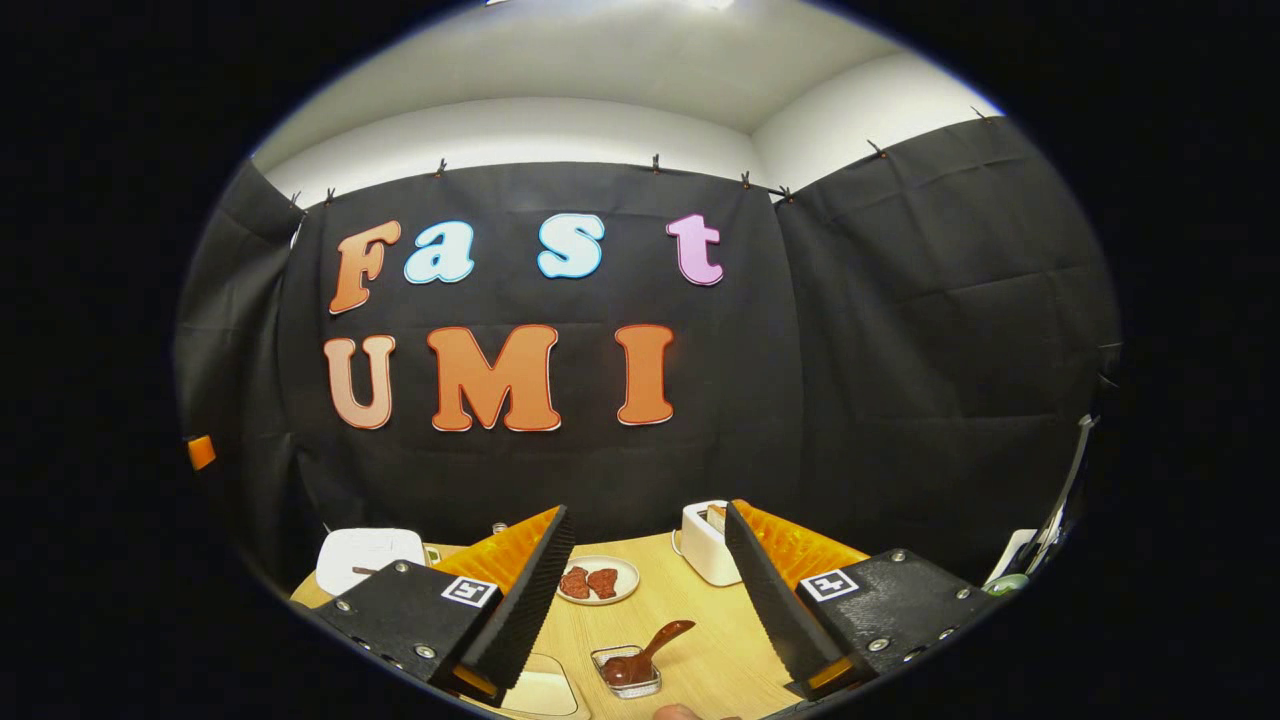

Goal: Close the left gripper, press the button to open the rice cooker; take a wooden spoon from the chopstick holder with the right hand, scoop a spoonful of rice and pour it into the rice cooker, then put the wooden spoon back into the chopstick holder.

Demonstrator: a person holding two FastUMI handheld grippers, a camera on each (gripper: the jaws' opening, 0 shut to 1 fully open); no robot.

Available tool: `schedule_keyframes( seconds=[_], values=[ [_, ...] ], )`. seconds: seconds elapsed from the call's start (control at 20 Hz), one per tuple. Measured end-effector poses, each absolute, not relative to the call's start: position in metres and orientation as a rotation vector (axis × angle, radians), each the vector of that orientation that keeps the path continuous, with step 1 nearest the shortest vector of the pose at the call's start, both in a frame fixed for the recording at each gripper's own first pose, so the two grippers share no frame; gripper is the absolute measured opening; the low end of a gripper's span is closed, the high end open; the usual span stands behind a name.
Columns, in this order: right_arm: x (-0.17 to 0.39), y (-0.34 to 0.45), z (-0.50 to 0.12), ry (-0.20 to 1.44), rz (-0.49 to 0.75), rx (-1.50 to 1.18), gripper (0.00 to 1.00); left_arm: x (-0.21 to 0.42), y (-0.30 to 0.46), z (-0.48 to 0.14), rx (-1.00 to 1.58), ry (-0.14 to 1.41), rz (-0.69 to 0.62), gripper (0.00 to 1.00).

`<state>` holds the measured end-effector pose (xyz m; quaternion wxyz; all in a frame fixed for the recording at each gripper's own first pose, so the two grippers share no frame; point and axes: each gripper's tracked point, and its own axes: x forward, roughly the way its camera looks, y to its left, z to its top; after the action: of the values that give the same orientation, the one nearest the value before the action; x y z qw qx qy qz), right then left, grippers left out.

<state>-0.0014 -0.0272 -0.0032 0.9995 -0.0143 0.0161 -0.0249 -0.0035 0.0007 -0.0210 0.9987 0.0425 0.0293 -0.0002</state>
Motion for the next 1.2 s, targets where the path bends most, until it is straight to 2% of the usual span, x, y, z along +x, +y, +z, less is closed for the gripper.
schedule_keyframes(
  seconds=[0.15,0.4,0.5,0.55,0.65,0.7,0.75,0.8,0.85,0.95,1.1,1.2],
  values=[
    [0.001,-0.026,-0.004,0.034,-0.051,-0.029,0.94,0.0,-0.006,-0.025,0.088,0.07,-0.017,1.0],
    [0.006,-0.023,-0.009,0.044,-0.043,-0.035,0.94,0.005,-0.02,-0.04,0.097,0.121,-0.079,0.57],
    [0.007,-0.023,-0.01,0.053,-0.043,-0.039,0.94,0.006,-0.025,-0.042,0.122,0.122,-0.095,0.63],
    [0.008,-0.022,-0.012,0.056,-0.041,-0.042,0.94,0.014,-0.017,-0.045,0.136,0.124,-0.059,0.57],
    [0.01,-0.025,-0.011,0.056,-0.042,-0.051,0.94,0.015,-0.026,-0.059,0.123,0.161,-0.077,0.12],
    [0.01,-0.026,-0.01,0.055,-0.043,-0.055,0.94,0.016,-0.029,-0.064,0.104,0.18,-0.084,0.15],
    [0.011,-0.026,-0.011,0.056,-0.044,-0.057,0.94,0.017,-0.032,-0.07,0.083,0.197,-0.095,0.11],
    [0.012,-0.026,-0.012,0.06,-0.047,-0.058,0.94,0.019,-0.033,-0.075,0.062,0.212,-0.107,0.15],
    [0.012,-0.03,-0.014,0.065,-0.048,-0.056,0.94,0.021,-0.035,-0.078,0.049,0.221,-0.119,0.11],
    [0.014,-0.034,-0.016,0.075,-0.054,-0.054,0.94,0.027,-0.044,-0.094,0.009,0.265,-0.146,0.11],
    [0.018,-0.041,-0.018,0.091,-0.066,-0.056,0.94,0.046,-0.033,-0.11,-0.012,0.301,-0.091,0.04],
    [0.021,-0.048,-0.02,0.096,-0.078,-0.061,0.95,0.06,-0.039,-0.133,-0.002,0.339,-0.086,0.04]
  ],
)
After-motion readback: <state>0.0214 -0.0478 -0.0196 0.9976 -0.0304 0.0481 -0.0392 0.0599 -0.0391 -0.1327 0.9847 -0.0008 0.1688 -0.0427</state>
